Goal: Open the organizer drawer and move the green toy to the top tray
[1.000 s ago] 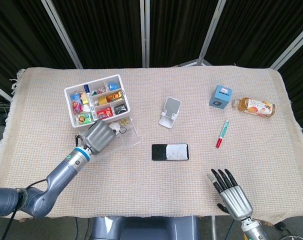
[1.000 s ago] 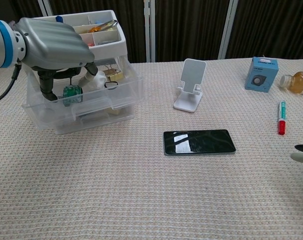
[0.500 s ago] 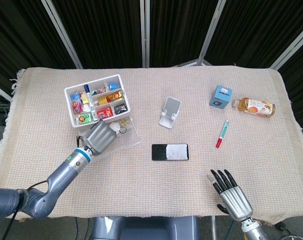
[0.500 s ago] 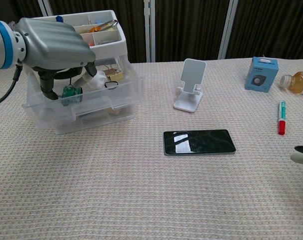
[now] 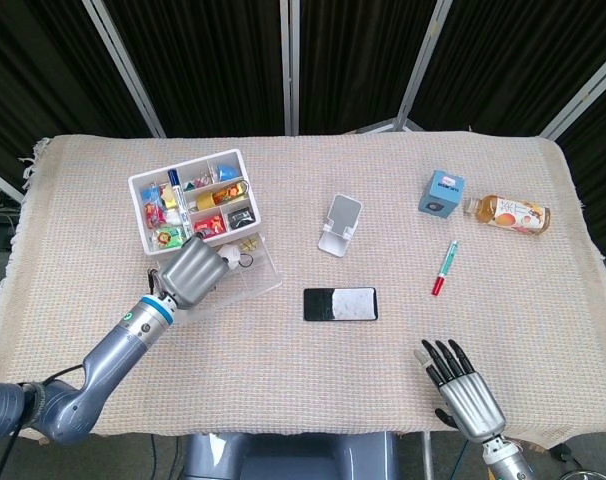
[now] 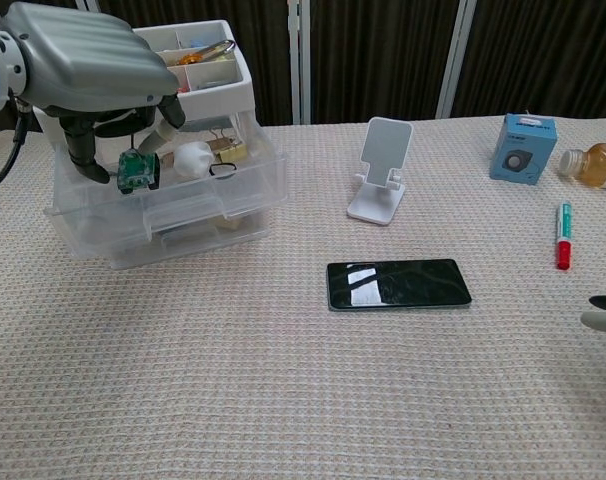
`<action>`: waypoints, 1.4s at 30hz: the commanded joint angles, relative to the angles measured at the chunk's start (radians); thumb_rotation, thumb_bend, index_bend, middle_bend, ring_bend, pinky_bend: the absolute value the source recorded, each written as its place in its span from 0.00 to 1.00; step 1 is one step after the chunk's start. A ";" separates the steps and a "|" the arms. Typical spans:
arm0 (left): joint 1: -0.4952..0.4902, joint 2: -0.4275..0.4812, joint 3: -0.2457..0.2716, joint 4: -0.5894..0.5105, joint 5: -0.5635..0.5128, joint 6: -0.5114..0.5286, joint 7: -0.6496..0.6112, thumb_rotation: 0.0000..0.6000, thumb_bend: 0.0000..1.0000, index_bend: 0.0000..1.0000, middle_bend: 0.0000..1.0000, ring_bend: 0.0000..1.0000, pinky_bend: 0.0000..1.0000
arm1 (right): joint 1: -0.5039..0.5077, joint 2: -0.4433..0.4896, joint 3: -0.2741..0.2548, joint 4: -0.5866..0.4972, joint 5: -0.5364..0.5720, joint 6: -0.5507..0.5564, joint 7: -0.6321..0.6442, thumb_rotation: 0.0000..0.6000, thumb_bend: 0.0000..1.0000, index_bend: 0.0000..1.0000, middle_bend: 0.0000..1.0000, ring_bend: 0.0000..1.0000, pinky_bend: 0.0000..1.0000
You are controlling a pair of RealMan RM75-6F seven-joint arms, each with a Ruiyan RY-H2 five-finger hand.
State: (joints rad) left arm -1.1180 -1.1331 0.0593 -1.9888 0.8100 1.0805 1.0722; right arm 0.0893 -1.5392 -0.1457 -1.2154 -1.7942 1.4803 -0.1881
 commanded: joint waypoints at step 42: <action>0.508 0.245 0.159 -0.005 0.729 0.160 -0.384 1.00 0.20 0.60 0.76 0.62 0.48 | -0.031 -0.071 0.077 0.019 0.022 0.125 -0.017 1.00 0.02 0.00 0.00 0.00 0.00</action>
State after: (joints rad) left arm -0.6183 -0.8776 0.2181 -2.0044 1.5352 1.2470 0.6906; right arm 0.0590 -1.6081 -0.0716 -1.1961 -1.7738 1.6019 -0.2098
